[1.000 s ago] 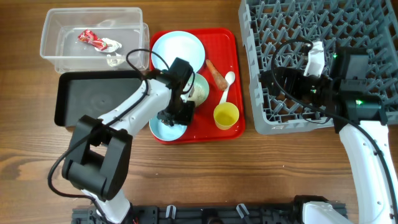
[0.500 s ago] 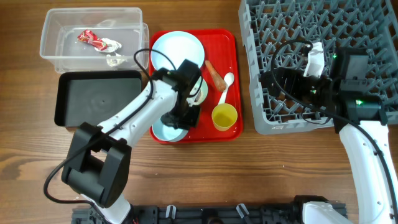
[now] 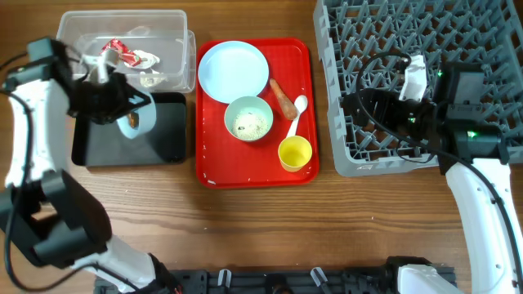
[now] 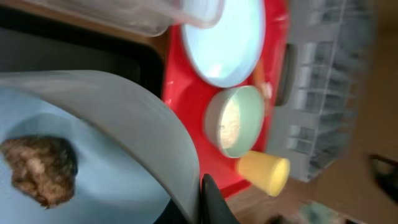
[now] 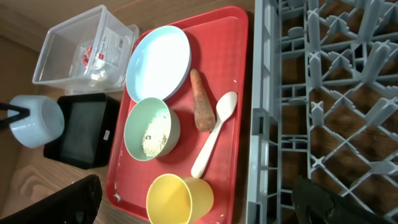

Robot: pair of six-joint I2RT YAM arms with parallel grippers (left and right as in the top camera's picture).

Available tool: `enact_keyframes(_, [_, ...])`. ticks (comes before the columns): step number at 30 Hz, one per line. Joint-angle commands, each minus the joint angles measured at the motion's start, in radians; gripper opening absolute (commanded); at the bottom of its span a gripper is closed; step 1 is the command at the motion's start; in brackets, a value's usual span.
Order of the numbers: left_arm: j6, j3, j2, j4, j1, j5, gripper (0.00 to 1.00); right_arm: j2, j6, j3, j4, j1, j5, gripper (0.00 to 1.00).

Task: Sort waste into correct bins and load items into the dishwasher rack
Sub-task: 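Grasp the small light blue bowl and tip its food onto the black tray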

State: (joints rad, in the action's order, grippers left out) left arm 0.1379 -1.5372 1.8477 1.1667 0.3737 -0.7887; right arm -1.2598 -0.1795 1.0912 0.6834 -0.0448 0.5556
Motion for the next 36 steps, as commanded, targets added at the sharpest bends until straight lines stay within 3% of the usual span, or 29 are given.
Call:
enact_keyframes(1, [0.147,0.000,0.111,0.006,0.085,-0.378,0.04,-0.010,-0.005,0.019,-0.005,0.002,-0.009,1.00])
enact_keyframes(4, [0.146,0.000,0.184,0.029,0.129,-0.603,0.04,-0.010,-0.005,0.019,-0.005,0.002,-0.009,1.00])
enact_keyframes(9, [0.142,0.000,0.185,0.115,0.150,-0.776,0.04,-0.011,-0.004,0.019,-0.005,0.002,-0.009,1.00])
enact_keyframes(14, [0.060,0.000,0.185,0.132,0.153,-0.789,0.04,-0.011,-0.004,0.019,0.002,0.002,-0.017,1.00])
enact_keyframes(20, [0.064,0.000,0.183,0.126,0.167,-0.789,0.04,-0.011,-0.004,0.019,0.010,0.002,-0.023,0.99])
enact_keyframes(23, [0.064,0.000,0.183,0.257,0.168,-0.789,0.04,-0.011,-0.004,0.019,0.014,0.002,-0.024,1.00])
enact_keyframes(27, [0.073,0.000,0.182,0.255,0.168,-0.787,0.04,-0.011,-0.005,0.019,0.016,0.002,-0.024,1.00])
enact_keyframes(31, [0.164,-0.003,0.124,0.209,0.130,-0.625,0.04,-0.011,-0.005,0.019,0.017,0.002,-0.024,1.00])
enact_keyframes(33, [0.225,-0.016,-0.004,0.173,0.032,-0.416,0.04,-0.011,-0.004,0.019,0.016,0.002,-0.024,1.00])
enact_keyframes(36, [0.212,-0.016,-0.116,0.138,-0.144,-0.094,0.04,-0.011,-0.004,0.019,0.016,0.002,-0.024,1.00])
